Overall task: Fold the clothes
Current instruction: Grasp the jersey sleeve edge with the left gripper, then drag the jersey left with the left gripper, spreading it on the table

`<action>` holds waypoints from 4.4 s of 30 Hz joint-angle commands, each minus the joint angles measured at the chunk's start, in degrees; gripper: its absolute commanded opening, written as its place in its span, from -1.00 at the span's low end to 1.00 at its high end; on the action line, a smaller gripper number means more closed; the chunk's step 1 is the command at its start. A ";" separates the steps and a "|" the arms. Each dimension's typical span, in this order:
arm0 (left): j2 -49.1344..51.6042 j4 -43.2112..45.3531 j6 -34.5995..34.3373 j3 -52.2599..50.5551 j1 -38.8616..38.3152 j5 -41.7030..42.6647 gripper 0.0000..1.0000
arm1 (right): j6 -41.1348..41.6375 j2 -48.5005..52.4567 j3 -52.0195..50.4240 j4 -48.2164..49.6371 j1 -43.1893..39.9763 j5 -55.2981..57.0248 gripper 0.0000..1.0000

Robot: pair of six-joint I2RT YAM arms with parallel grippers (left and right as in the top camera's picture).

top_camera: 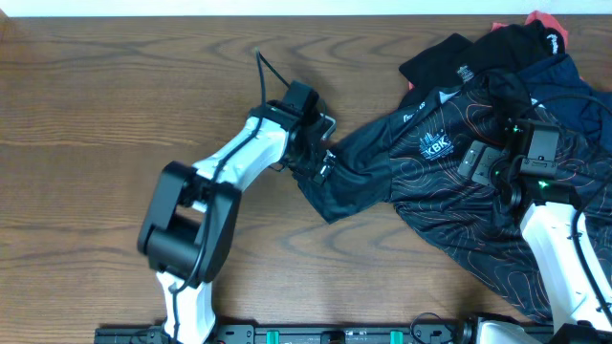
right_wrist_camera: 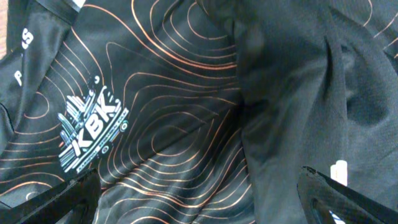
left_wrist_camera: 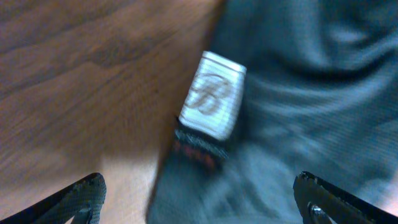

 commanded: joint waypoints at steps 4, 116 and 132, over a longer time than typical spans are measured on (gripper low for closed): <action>2.40 0.28 1.11 1.11 0.02 -1.09 0.78 | 1.11 -0.28 0.50 -0.39 -0.39 0.59 0.99; 9.18 -1.75 -17.11 5.49 6.73 -12.66 -0.67 | -10.25 53.11 36.00 10.29 -26.84 11.39 -0.97; 6.16 -7.43 -21.42 7.65 11.30 -17.14 -0.78 | -10.49 53.09 39.41 3.34 -26.51 8.48 -0.91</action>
